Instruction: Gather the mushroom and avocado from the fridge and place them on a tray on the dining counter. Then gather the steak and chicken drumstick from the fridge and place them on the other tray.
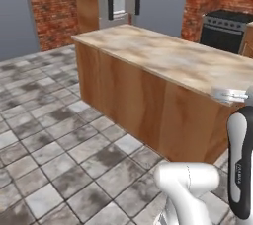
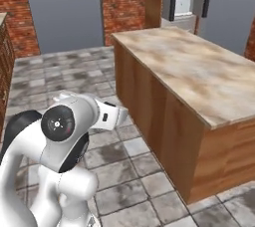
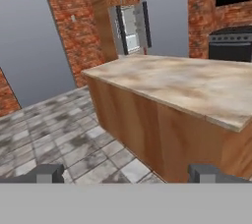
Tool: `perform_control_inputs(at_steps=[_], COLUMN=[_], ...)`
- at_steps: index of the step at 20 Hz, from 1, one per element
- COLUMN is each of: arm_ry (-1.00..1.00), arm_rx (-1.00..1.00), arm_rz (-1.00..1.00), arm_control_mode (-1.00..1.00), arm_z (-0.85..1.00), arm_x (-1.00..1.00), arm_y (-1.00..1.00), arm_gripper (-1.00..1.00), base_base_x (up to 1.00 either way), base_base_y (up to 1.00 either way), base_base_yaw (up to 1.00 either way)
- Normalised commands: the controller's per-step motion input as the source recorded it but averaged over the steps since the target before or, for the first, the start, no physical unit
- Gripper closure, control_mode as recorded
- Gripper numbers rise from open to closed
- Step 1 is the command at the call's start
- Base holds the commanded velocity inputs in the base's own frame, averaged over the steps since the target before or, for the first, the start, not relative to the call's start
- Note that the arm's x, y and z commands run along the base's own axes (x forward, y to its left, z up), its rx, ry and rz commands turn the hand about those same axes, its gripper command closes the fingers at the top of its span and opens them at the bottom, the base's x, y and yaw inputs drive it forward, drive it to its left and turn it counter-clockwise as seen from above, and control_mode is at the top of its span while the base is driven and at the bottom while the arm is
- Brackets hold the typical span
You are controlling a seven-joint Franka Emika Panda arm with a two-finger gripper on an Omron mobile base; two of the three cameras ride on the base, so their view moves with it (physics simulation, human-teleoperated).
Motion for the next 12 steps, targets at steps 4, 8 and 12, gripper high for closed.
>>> perform_control_inputs(at_steps=[4, 8, 12], arm_ry=[0.00, 0.00, 0.00], arm_rx=[0.00, 0.00, 0.00], arm_rz=[0.00, 0.00, 0.00], arm_control_mode=[1.00, 1.00, 1.00], arm_z=[0.00, 0.00, 0.00], arm_x=[0.00, 0.00, 0.00], arm_y=[0.00, 0.00, 0.00], arm_gripper=[-1.00, -1.00, -1.00], base_base_x=[1.00, 1.00, 1.00], base_base_y=[-0.02, 0.11, 0.24], base_base_yaw=[0.26, 0.18, 0.14])
